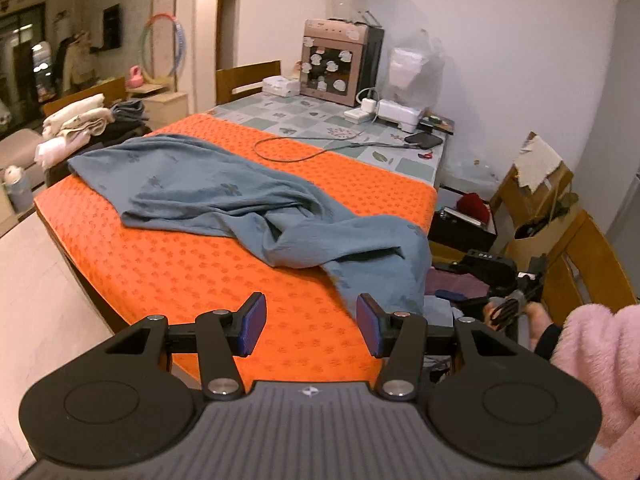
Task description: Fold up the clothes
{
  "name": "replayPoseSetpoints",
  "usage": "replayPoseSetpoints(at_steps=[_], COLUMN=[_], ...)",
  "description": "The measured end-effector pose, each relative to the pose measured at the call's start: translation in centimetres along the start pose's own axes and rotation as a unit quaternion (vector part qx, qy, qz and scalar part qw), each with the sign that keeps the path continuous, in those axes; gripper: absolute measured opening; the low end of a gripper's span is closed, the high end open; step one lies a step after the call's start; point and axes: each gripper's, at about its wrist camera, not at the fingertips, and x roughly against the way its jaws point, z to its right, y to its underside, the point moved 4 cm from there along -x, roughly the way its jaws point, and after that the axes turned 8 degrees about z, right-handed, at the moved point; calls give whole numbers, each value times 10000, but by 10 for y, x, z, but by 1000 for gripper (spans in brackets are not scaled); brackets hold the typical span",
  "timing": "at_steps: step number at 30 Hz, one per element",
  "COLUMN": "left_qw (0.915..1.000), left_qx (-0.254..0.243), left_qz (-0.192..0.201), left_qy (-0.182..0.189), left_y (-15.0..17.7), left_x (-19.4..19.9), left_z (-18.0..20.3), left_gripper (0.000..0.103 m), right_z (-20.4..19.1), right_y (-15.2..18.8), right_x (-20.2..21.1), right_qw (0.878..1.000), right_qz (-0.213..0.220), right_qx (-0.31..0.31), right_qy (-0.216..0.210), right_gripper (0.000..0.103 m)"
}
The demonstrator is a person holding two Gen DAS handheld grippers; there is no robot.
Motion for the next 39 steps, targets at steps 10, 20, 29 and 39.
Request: replayPoseSetpoints(at_steps=[10,20,29,39], left_qw=[9969,9872,9798,9718], left_qx=[522,1009,1222,849], left_qz=[-45,350,724,1294], left_qy=[-585,-1188,-1406,-1778], left_y=[9,38,45,-7], left_x=[6,62,88,65], left_z=[79,106,159,239], left_gripper=[56,56,56,56], right_z=[0,-76,-223,-343], right_y=[-13,-18,-16,-29], right_x=[-36,13,111,165], right_qw=[9940,9759,9101,8352], right_qz=[-1011,-1357,-1312,-1181], right_qx=[292,1386,3673,4922], right_qy=[-292,-1005,-1402,-2151], right_gripper=[46,3,3,3])
